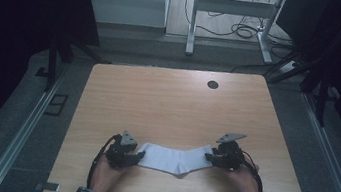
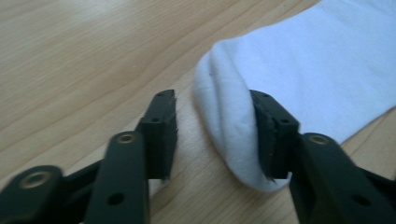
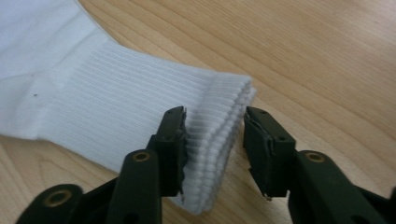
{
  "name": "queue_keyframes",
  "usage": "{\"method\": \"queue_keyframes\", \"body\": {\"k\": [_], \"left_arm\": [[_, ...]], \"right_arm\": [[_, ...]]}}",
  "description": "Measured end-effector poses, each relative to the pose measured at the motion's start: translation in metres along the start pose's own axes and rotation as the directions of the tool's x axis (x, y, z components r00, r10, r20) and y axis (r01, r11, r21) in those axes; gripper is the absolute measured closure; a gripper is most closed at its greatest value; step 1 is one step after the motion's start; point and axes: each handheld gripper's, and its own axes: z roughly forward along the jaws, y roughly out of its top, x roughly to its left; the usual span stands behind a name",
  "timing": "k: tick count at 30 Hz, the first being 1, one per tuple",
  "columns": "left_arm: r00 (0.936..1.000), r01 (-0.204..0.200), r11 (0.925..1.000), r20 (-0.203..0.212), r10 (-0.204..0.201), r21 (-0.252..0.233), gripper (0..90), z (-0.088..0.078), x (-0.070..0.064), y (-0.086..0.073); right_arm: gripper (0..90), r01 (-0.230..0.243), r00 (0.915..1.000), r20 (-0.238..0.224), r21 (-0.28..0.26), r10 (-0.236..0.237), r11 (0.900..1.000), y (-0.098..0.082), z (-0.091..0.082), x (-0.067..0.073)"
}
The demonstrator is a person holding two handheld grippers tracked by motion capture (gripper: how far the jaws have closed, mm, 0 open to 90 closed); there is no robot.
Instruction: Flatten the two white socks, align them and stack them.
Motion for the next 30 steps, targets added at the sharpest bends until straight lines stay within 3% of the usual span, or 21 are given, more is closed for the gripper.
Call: {"method": "queue_keyframes", "body": {"k": [3,4,6,8,12,18,24,30], "left_arm": [[0.9998,0.002,1.0000,0.022,-0.002,-0.002,70.4,0.001,0.001,0.000],[0.9991,0.011,0.9999,0.040,-0.011,-0.006,74.6,0.001,0.002,0.001],[0.9975,0.027,0.9996,0.066,-0.026,-0.006,77.8,0.003,0.004,0.001],[0.9974,0.028,0.9996,0.066,-0.028,-0.006,82.0,0.002,0.004,0.002],[0.9992,-0.032,0.9995,0.024,0.032,-0.006,82.5,-0.005,0.003,0.011],[0.9987,-0.051,0.9975,0.000,0.051,-0.049,82.5,-0.020,0.009,0.034],[0.9983,-0.050,0.9949,-0.035,0.047,-0.088,82.4,-0.026,0.019,0.058],[0.9976,-0.031,0.9953,-0.064,0.025,-0.092,82.3,-0.014,0.031,0.071]], "right_arm": [[67.3,-0.011,0.9998,-0.017,0.004,0.011,1.000,0.000,0.000,-0.001],[73.6,-0.024,0.9990,-0.037,0.009,0.024,1.000,-0.001,0.000,-0.001],[75.3,-0.026,0.9989,-0.039,0.011,0.026,1.000,0.000,0.000,-0.001],[77.2,-0.008,0.9996,-0.028,0.013,0.008,1.000,0.001,0.000,0.001],[78.3,0.026,0.9997,-0.004,-0.006,-0.026,1.000,0.007,-0.006,0.006],[78.3,0.019,0.9998,-0.001,-0.058,-0.019,0.998,0.022,-0.017,0.003],[78.3,0.021,0.9993,0.033,-0.102,-0.018,0.995,0.050,-0.023,-0.004],[78.2,-0.002,0.9982,0.060,-0.111,0.009,0.994,0.065,-0.015,-0.017]]}}
